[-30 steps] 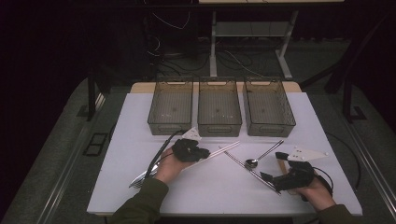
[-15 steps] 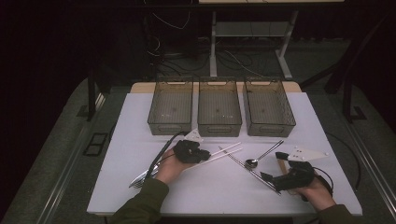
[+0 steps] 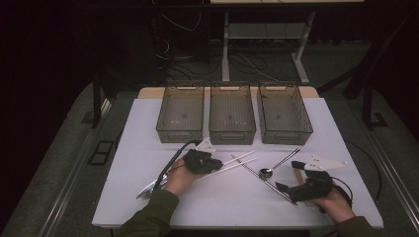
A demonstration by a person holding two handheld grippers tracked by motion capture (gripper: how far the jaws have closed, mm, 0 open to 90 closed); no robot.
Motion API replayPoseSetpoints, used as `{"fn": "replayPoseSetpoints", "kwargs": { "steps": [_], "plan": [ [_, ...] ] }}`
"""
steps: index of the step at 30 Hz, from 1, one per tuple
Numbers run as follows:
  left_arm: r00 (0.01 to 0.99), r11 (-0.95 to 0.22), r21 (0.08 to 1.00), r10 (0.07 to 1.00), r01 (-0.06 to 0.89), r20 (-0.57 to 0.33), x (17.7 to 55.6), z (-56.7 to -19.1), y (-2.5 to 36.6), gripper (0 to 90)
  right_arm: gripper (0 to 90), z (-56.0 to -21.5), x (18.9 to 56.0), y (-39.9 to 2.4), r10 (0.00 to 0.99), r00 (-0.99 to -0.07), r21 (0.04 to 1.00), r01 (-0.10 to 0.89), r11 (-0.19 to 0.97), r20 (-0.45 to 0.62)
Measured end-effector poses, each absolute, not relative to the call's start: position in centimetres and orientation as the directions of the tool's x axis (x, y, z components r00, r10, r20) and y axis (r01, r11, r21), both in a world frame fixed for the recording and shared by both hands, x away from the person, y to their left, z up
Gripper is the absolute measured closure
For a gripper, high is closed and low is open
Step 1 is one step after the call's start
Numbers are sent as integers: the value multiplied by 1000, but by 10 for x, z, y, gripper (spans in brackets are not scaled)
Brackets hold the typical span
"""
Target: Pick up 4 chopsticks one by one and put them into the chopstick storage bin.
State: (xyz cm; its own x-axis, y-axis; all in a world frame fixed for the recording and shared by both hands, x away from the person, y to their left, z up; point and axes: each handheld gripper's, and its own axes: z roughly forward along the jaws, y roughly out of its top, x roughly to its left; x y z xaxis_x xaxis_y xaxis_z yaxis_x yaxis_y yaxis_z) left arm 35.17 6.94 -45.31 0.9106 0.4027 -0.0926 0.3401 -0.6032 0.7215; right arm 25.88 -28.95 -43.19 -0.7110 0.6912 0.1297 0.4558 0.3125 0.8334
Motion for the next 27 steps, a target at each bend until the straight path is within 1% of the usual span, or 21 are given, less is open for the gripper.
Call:
{"fn": "replayPoseSetpoints", "kwargs": {
  "steps": [6,14,22,27],
  "plan": [
    [916,-611,723,393,322,-76,351,-453,69,838,9,-432,259,-290,691,-711,833,456,312,131],
    [920,-614,724,384,316,-77,352,-453,70,841,9,-432,259,-290,689,-713,834,455,312,132],
    [917,-609,727,392,316,-70,352,-451,71,841,9,-431,259,-290,689,-712,835,455,310,132],
    [909,-594,731,409,336,-85,352,-449,72,842,9,-431,259,-290,690,-712,836,453,310,131]
  ]
}}
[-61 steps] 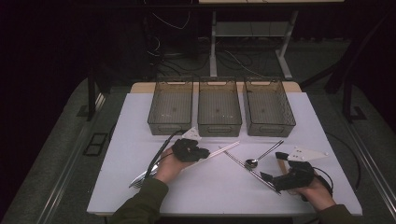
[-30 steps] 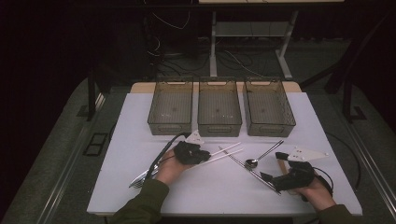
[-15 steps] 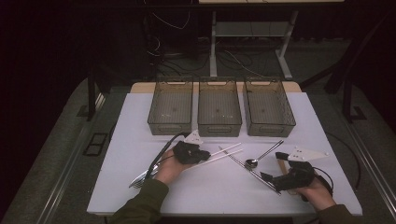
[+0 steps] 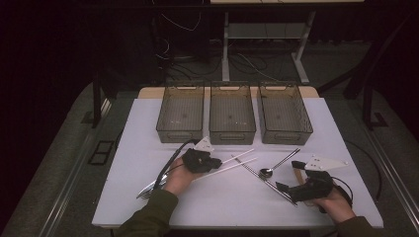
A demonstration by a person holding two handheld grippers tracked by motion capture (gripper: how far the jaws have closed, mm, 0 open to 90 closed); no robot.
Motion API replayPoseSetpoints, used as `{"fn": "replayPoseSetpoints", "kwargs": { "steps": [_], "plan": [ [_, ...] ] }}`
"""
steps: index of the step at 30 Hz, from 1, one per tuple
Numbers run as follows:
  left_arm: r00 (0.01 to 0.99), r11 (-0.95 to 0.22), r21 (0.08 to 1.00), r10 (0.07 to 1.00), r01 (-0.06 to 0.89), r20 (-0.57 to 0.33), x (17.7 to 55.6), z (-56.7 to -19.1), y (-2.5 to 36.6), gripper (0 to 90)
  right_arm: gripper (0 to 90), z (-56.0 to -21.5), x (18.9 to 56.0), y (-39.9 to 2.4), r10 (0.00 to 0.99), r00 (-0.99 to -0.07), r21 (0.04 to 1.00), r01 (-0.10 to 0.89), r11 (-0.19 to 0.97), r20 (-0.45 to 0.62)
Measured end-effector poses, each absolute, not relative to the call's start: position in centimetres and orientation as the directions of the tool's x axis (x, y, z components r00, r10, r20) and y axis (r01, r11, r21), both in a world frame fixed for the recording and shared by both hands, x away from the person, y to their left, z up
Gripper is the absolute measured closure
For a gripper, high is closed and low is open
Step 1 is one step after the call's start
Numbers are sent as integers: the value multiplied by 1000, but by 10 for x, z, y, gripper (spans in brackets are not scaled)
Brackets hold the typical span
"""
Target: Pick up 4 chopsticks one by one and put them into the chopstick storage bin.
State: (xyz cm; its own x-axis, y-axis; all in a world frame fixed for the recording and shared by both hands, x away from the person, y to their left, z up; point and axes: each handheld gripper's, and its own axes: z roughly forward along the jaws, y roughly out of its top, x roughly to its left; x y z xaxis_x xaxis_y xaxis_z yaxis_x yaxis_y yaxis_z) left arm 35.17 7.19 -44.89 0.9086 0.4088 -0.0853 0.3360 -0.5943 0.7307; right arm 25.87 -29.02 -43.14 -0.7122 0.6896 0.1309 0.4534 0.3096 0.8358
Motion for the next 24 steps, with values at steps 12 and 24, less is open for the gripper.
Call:
{"fn": "replayPoseSetpoints", "kwargs": {
  "steps": [12,24],
  "plan": [
    [891,-552,741,433,383,-137,352,-438,78,843,9,-431,259,-290,689,-713,838,450,309,128],
    [888,-543,739,430,399,-163,347,-424,88,843,8,-431,258,-290,690,-712,840,450,304,132]
  ]
}}
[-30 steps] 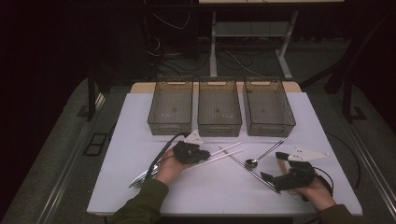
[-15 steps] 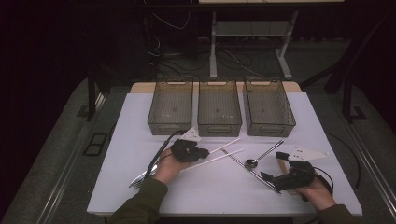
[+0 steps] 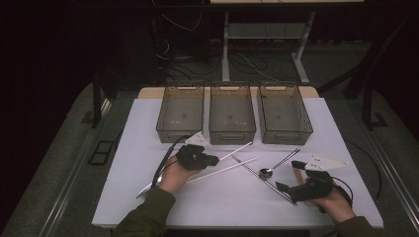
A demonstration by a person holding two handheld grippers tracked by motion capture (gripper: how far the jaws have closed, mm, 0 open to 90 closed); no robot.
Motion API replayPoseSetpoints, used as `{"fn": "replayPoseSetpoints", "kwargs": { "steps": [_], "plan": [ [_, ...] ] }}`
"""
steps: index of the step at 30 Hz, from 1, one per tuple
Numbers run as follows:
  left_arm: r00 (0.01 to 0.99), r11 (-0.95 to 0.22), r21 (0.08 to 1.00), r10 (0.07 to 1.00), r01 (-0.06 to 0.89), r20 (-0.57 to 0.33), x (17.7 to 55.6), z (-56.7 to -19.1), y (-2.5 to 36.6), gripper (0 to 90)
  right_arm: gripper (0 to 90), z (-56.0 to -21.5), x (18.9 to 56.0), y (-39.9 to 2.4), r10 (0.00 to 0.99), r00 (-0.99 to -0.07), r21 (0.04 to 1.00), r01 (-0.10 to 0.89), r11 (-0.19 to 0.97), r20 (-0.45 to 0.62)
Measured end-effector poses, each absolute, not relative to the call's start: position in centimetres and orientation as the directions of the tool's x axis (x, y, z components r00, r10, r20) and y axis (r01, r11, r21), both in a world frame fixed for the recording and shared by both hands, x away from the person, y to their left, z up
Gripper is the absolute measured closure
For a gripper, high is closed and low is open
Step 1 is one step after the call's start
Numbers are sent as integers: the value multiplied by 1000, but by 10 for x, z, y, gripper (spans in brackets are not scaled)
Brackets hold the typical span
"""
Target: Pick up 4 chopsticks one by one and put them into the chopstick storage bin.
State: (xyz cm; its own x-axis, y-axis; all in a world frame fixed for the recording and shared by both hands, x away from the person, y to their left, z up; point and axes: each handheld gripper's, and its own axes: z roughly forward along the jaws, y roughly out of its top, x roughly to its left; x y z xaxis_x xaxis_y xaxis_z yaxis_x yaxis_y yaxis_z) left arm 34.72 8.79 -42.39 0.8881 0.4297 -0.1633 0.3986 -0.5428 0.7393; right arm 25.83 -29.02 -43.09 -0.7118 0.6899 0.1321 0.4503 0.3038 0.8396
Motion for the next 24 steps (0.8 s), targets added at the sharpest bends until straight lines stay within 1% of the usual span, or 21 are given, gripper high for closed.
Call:
{"fn": "replayPoseSetpoints", "kwargs": {
  "steps": [14,24],
  "plan": [
    [871,-515,746,459,421,-175,345,-412,110,844,8,-432,258,-288,689,-713,841,447,305,129],
    [856,-452,783,481,428,-190,343,-402,123,844,9,-432,258,-288,689,-714,840,447,307,128]
  ]
}}
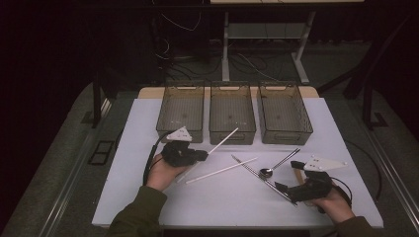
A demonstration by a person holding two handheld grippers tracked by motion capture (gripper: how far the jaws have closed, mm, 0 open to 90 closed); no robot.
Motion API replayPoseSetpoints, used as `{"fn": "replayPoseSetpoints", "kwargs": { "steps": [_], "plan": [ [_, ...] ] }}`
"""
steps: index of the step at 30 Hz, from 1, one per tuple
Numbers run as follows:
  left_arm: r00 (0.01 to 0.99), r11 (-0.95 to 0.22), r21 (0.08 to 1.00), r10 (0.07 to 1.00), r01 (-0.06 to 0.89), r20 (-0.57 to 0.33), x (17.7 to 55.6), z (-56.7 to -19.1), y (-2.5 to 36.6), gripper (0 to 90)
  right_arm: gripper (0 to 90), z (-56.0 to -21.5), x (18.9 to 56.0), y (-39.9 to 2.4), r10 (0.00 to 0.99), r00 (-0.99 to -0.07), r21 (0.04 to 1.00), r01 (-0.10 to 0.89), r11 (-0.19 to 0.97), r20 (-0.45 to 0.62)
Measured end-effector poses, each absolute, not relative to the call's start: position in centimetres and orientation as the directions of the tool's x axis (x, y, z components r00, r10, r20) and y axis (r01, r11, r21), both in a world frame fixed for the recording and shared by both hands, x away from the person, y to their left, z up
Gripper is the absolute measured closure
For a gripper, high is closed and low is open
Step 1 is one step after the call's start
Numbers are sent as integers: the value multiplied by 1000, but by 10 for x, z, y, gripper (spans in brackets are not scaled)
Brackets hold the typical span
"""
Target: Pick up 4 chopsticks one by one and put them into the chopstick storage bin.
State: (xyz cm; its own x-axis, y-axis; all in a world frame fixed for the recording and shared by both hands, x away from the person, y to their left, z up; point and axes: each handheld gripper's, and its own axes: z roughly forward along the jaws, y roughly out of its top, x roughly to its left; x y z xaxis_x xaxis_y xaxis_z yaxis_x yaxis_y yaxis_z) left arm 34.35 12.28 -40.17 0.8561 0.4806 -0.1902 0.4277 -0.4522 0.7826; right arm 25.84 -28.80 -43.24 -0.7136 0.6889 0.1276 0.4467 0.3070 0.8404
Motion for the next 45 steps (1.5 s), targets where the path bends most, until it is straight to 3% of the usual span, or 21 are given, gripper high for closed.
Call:
{"fn": "replayPoseSetpoints", "kwargs": {
  "steps": [26,45],
  "plan": [
    [819,-289,870,538,400,-198,337,-365,161,846,8,-432,258,-288,690,-711,839,452,303,134],
    [745,-183,910,644,372,-175,342,-353,195,845,9,-433,259,-288,692,-709,838,455,303,135]
  ]
}}
